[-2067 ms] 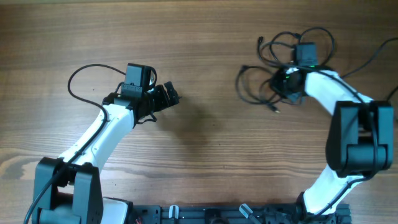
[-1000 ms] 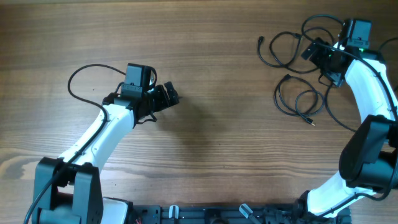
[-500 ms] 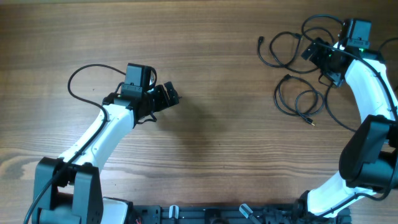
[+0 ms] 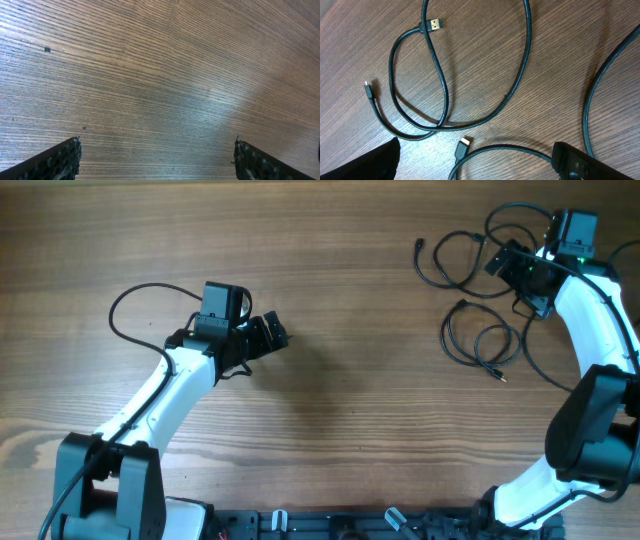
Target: Untangle cables
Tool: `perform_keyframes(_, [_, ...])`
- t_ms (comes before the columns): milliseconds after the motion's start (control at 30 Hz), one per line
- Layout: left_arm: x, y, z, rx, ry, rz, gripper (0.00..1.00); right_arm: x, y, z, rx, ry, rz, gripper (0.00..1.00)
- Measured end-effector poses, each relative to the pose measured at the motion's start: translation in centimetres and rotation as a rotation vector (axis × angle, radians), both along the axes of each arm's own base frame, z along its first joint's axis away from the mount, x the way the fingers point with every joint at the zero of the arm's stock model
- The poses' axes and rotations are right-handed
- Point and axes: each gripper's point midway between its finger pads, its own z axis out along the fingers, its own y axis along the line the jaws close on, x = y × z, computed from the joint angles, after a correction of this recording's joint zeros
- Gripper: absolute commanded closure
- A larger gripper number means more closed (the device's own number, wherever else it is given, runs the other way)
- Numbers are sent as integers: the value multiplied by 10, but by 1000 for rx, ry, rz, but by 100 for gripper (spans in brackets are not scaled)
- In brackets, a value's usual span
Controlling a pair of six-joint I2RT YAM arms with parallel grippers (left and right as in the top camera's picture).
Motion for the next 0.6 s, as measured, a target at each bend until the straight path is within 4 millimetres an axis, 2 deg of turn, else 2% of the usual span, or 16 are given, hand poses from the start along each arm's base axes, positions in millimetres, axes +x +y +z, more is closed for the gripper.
perform_keyframes(200, [0, 0, 0, 0, 0, 0, 0, 1, 5, 0, 0, 0, 10, 0])
perform_keyframes(333, [0, 0, 0, 0, 0, 0, 0, 5, 35, 10, -4, -21, 78, 0])
perform_keyframes(433, [0, 0, 0, 0, 0, 0, 0, 6, 68, 47, -14, -106, 150, 0])
perform_keyframes(533, [0, 0, 0, 0, 0, 0, 0, -3, 100, 109, -21, -250, 220, 0])
perform_keyframes(600, [0, 0, 0, 0, 0, 0, 0, -13, 113, 145, -23, -337, 250, 0])
